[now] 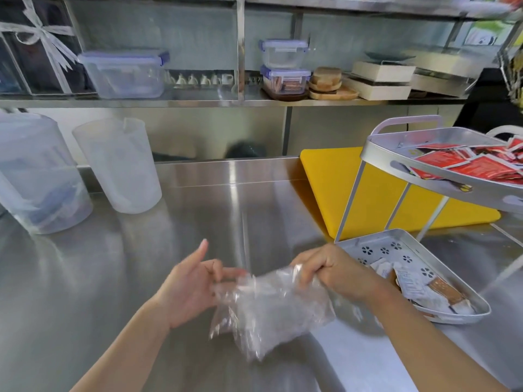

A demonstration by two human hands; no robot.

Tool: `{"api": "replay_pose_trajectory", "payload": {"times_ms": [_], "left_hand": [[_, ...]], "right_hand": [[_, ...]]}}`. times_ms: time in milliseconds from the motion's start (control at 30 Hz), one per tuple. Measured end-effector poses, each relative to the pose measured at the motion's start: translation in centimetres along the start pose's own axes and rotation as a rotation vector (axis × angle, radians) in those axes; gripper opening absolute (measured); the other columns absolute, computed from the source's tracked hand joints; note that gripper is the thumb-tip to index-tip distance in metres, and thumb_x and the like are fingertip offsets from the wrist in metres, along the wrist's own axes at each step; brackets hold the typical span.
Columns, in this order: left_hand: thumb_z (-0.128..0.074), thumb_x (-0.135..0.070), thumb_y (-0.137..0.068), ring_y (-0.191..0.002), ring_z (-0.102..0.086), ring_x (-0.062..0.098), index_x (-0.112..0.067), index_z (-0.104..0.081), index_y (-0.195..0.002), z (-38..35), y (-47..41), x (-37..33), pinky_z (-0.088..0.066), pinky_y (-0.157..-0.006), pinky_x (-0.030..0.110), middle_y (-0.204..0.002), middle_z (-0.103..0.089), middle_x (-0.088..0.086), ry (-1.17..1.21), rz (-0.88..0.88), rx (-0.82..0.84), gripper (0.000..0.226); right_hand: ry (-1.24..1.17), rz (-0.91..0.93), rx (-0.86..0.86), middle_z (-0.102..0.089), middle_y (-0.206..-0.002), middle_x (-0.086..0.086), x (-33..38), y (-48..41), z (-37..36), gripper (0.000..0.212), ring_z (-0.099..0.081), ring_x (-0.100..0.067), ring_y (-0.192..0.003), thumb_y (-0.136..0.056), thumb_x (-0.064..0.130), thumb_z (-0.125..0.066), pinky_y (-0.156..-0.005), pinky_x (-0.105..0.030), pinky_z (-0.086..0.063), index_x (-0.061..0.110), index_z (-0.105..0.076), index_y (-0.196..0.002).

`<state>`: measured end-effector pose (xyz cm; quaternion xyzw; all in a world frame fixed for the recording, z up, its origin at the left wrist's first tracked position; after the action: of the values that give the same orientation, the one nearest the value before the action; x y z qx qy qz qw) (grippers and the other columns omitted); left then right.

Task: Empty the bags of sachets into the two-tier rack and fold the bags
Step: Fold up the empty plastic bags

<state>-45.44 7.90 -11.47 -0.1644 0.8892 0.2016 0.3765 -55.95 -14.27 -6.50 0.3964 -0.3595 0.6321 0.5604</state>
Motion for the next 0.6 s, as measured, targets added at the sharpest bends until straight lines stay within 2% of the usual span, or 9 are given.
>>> {"api": "replay_pose_trajectory", "payload": {"times_ms": [67,133,200,267,333,400,467,533,600], "left_hand": [[-0.058,-0.055,-0.071,-0.075,-0.068,0.023,-0.012,-0.060,-0.067,-0.2,-0.6,1.0,-0.051,-0.063,0.031,-0.103,-0.068,0.017,-0.318,0.034,-0.244,0.043],[-0.069,-0.051,-0.066,-0.084,-0.067,0.018,-0.015,-0.064,-0.091,-1.1,-1.1,1.7,-0.052,-0.071,0.029,-0.107,-0.067,0.010,-0.510,0.109,-0.154,0.044],[-0.074,-0.041,-0.064,-0.093,-0.064,0.017,-0.018,-0.060,-0.110,-2.2,-1.0,2.1,-0.050,-0.083,0.032,-0.107,-0.065,0.006,-0.712,0.161,-0.025,0.054],[-0.080,-0.026,-0.063,-0.098,-0.063,0.019,-0.019,-0.057,-0.115,-3.0,-1.0,2.5,-0.047,-0.089,0.039,-0.107,-0.065,0.003,-0.762,0.179,0.050,0.057],[-0.085,-0.020,-0.059,-0.099,-0.064,0.017,-0.022,-0.056,-0.114,-3.4,-0.9,2.6,-0.050,-0.086,0.036,-0.106,-0.066,-0.003,-0.808,0.143,0.051,0.063],[-0.088,-0.027,-0.055,-0.092,-0.064,0.008,-0.028,-0.056,-0.108,-3.7,-0.8,2.7,-0.051,-0.079,0.026,-0.099,-0.066,-0.010,-0.951,0.070,-0.009,0.062],[-0.089,-0.031,-0.051,-0.080,-0.063,0.006,-0.026,-0.056,-0.101,-4.0,-0.6,2.8,-0.052,-0.073,0.025,-0.092,-0.067,-0.008,-1.017,0.001,-0.109,0.060],[-0.090,-0.026,-0.052,-0.076,-0.062,0.011,-0.018,-0.055,-0.100,-4.1,-0.6,2.9,-0.053,-0.068,0.027,-0.093,-0.067,0.003,-0.987,-0.055,-0.215,0.060],[-0.089,-0.015,-0.054,-0.075,-0.060,0.017,-0.010,-0.053,-0.100,-3.9,-0.6,3.0,-0.054,-0.063,0.029,-0.095,-0.064,0.014,-0.905,-0.094,-0.325,0.058]], "right_hand": [[0.214,0.009,0.086,-0.070,-0.090,-0.015,0.5,-0.2,-0.7,0.046,-0.063,-0.013,-0.081,-0.060,-0.020,-0.037,-0.075,-0.024,-0.051,0.006,-0.074,-0.069],[0.330,0.011,0.130,-0.070,-0.093,-0.011,0.7,-0.4,-1.2,0.046,-0.061,-0.011,-0.084,-0.061,-0.017,-0.038,-0.080,-0.024,-0.048,0.008,-0.075,-0.074],[0.336,0.011,0.113,-0.070,-0.090,-0.007,0.7,-0.5,-1.5,0.046,-0.060,-0.007,-0.081,-0.063,-0.017,-0.039,-0.078,-0.021,-0.049,0.009,-0.075,-0.075],[0.284,0.002,0.049,-0.069,-0.086,0.000,0.5,-0.2,-1.3,0.048,-0.059,-0.001,-0.080,-0.064,-0.018,-0.038,-0.075,-0.012,-0.047,0.009,-0.076,-0.075],[0.219,0.000,-0.013,-0.068,-0.083,0.007,0.3,0.2,-1.2,0.051,-0.060,0.003,-0.080,-0.065,-0.020,-0.036,-0.075,-0.010,-0.047,0.010,-0.076,-0.078],[0.096,-0.035,-0.095,-0.070,-0.087,0.006,-0.5,0.5,-1.4,0.054,-0.061,0.007,-0.077,-0.071,-0.020,-0.039,-0.072,-0.008,-0.048,0.015,-0.074,-0.090],[-0.173,-0.116,-0.184,-0.070,-0.093,-0.005,-1.6,0.8,-1.6,0.049,-0.064,0.000,-0.078,-0.079,-0.014,-0.047,-0.073,-0.017,-0.052,0.021,-0.067,-0.107],[-0.478,-0.185,-0.211,-0.068,-0.093,-0.009,-2.5,1.3,-1.8,0.035,-0.063,-0.016,-0.082,-0.086,0.007,-0.053,-0.077,-0.030,-0.050,0.020,-0.059,-0.118],[-0.611,-0.250,-0.139,-0.066,-0.100,-0.006,-3.2,1.8,-2.2,0.047,-0.063,-0.018,-0.089,-0.083,0.039,-0.053,-0.079,-0.032,-0.049,0.020,-0.050,-0.126]]}}
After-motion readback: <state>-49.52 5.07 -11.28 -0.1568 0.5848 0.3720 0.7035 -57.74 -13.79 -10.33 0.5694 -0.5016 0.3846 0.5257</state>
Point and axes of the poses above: each hand's wrist, its own y-axis away from the middle knuckle, its own z-axis out of the back of the hand, x = y × z, the point moved 2 cm from there along -y, towards the middle knuckle
